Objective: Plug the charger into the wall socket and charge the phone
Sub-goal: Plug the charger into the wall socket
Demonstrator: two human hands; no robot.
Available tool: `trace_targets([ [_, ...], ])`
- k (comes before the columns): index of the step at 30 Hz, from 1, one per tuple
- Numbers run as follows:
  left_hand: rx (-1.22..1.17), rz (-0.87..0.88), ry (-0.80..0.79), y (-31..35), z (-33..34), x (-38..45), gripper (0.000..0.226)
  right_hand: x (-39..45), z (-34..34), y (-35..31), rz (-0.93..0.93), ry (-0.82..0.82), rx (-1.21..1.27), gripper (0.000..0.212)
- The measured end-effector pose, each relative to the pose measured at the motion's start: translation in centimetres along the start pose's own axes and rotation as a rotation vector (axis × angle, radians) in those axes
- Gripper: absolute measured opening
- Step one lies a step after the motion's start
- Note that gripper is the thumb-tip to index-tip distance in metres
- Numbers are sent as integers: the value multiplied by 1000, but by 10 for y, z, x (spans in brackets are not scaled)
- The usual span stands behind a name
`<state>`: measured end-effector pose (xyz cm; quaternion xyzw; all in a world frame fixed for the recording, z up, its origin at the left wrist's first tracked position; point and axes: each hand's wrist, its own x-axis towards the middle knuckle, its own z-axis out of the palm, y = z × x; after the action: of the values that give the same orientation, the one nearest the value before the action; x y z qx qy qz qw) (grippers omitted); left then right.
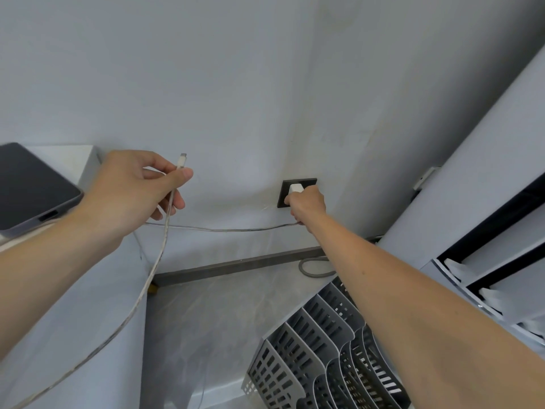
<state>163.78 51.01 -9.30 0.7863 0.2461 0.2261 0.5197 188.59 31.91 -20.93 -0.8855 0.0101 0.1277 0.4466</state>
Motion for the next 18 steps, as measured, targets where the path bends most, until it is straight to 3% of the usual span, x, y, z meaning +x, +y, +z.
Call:
trace_targets([
  [4,-14,8,-7,-1,1,2,23,4,2,2,-5,10,-1,26],
  [13,-11,-15,-6,1,1,-1,23,-1,-1,2,-4,-20,13,41],
  [18,-12,-9,-15,2,1,-1,23,-7,-8,-2,-2,-42,-5,38],
])
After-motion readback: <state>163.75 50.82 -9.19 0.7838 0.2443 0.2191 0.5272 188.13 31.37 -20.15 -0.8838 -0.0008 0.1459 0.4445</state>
